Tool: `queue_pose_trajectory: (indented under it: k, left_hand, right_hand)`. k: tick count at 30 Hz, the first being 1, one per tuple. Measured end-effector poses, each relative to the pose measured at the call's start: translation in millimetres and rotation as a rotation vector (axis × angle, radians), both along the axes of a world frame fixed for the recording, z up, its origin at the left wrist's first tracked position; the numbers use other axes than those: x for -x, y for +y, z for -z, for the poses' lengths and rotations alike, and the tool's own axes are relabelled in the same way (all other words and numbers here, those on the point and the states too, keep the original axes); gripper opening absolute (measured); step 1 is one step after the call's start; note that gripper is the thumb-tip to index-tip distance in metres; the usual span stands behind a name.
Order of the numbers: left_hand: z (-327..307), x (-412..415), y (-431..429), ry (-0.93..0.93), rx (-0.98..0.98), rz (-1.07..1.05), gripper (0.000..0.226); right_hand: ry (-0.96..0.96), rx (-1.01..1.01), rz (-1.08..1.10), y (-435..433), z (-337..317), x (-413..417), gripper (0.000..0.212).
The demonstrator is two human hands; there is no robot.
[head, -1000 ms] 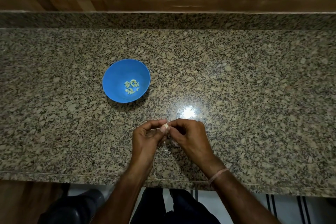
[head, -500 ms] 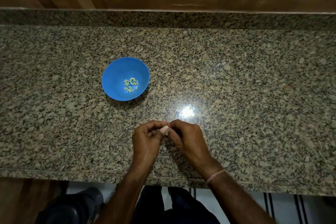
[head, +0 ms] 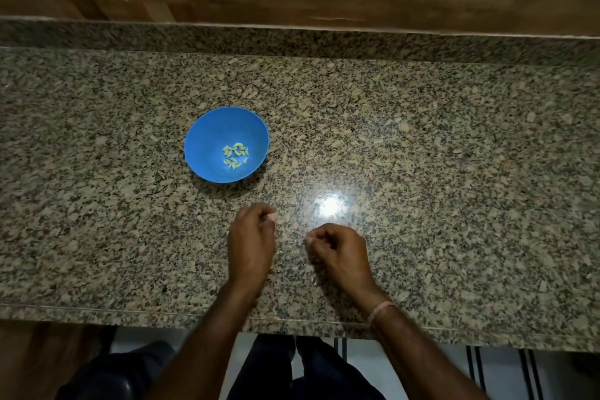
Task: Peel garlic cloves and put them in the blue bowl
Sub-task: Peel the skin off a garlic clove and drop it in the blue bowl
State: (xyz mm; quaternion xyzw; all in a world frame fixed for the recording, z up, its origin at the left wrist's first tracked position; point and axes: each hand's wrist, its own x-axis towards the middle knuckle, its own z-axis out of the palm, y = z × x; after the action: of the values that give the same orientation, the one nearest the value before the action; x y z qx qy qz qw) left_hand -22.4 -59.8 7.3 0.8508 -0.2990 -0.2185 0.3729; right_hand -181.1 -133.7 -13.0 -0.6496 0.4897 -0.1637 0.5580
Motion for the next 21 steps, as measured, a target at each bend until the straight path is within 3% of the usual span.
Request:
queue_pose_trajectory:
  k: [3,6,12,21]
  left_hand:
    - [6,-9,-7,-0.282,-0.113,0.253,0.02]
    - [11,-1,8,-0.452,-0.146,0.335,0.03]
    - [29,23,59,-0.218,-0.053,0.235,0.016]
    - [33,13,60,-0.134,-0.082,0.283,0.012]
  right_hand:
    - [0.064,-0.017,-0.025,12,1,2,0.006]
    - [0.127,0.006,-0.028,23,1,0,0.009]
    - [0.334,0.169,-0.064,29,-2,-14,0.015]
    - [0.445,0.337,-0.04,47,-6,-22,0.021]
